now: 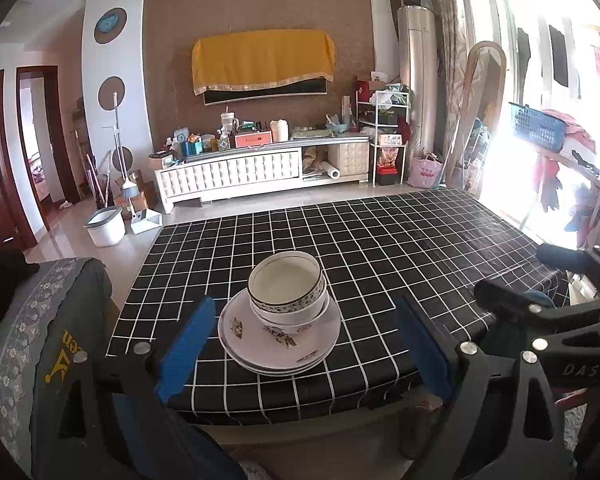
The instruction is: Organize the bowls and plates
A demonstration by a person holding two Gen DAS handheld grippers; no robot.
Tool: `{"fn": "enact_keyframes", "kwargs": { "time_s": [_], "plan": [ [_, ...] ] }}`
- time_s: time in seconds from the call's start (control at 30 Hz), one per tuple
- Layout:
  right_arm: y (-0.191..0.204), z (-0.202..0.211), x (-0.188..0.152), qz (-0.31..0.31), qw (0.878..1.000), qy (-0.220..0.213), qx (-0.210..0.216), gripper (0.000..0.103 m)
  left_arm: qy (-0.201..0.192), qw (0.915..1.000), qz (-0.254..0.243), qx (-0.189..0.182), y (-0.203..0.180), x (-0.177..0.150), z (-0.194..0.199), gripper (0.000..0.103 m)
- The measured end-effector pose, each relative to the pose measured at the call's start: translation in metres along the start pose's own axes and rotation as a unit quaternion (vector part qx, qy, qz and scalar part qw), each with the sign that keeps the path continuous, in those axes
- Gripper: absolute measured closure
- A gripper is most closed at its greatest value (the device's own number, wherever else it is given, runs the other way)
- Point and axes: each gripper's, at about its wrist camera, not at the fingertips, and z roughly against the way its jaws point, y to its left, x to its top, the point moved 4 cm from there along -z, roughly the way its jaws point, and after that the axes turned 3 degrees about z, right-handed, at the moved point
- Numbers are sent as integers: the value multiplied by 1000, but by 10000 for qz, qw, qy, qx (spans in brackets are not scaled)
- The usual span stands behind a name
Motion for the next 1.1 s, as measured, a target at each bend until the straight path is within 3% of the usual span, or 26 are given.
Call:
{"fn": "enact_keyframes", "kwargs": {
  "time_s": [0.17, 1.1],
  "plan": [
    [-1, 1, 0, -22, 10000, -38, -14, 0, 10, 10000, 23, 5, 0, 0, 0, 1],
    [-4, 2, -3, -25, 10000, -29, 58, 0, 90, 9998, 134, 70, 0, -6, 1, 1]
  ]
}}
